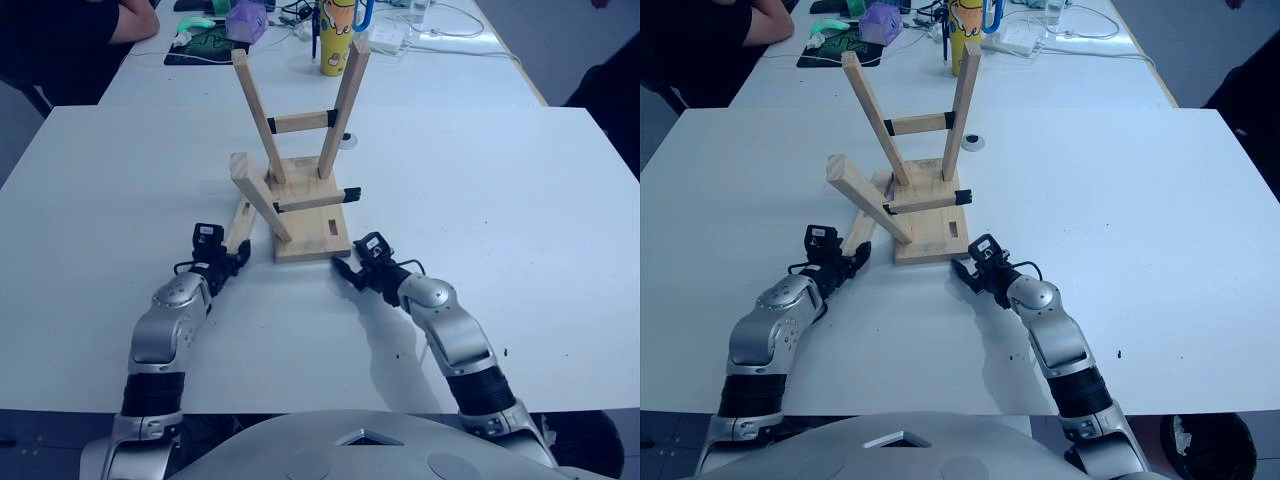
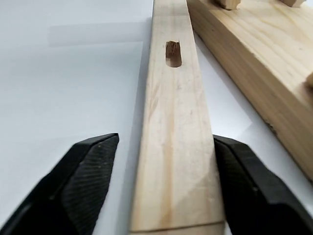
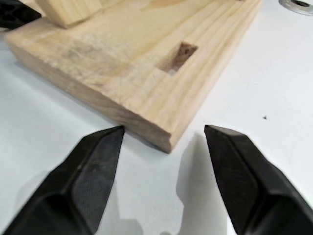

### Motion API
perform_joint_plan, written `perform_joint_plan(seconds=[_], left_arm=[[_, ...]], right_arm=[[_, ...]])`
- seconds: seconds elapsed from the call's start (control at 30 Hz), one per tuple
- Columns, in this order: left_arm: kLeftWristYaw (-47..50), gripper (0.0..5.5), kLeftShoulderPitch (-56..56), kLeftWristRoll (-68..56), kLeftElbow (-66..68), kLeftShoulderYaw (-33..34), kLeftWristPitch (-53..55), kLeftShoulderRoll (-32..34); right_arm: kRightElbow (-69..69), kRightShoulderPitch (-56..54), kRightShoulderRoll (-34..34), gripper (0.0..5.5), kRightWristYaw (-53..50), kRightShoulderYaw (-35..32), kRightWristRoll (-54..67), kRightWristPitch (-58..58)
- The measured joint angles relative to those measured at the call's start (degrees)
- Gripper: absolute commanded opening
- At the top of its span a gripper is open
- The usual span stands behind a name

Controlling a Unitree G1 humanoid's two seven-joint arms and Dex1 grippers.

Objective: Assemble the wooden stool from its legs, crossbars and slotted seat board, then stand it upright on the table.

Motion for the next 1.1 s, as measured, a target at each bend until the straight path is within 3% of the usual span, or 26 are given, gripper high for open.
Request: perform_joint_plan(seconds=[0.13,0.37,0.47,0.67,0.9,1.0,1.1], left_arm=[[-1.93,2.06,-0.16,0.53,0.78,0.22,-0.66,1.76],[-3.8,2.06,-2.01,0.39,2.2,4.69,-10.24,2.1],[-5.33,2.06,-4.7,-2.09,1.89,9.85,-18.67,2.34],[-15.24,2.06,-10.9,-16.66,-2.81,17.72,-23.04,5.43],[-21.51,2.06,-20.8,-45.8,-9.19,26.42,-6.8,18.72],[-20.96,2.06,-27.18,-61.49,-13.03,26.36,2.1,25.76],[-17.69,2.06,-32.05,-73.11,-17.16,22.25,6.7,28.27]], right_arm=[[-2.09,0.69,-0.91,3.07,0.19,-2.3,1.8,3.0],[-1.22,0.87,-4.04,3.07,-0.63,-8.3,3.53,-1.04],[4.18,-1.86,-6.1,3.07,-0.66,-13.15,4.71,-3.08],[9.64,-9.4,-9.77,3.07,6.3,-26.14,17.76,-2.66],[11.21,-17.87,-13.36,3.07,13.51,-39.46,39.05,7.66],[10.88,-19.77,-15.72,3.07,16.57,-42.85,50.25,16.6],[9.0,-21.32,-17.91,3.07,18.89,-45.18,61.85,24.81]])
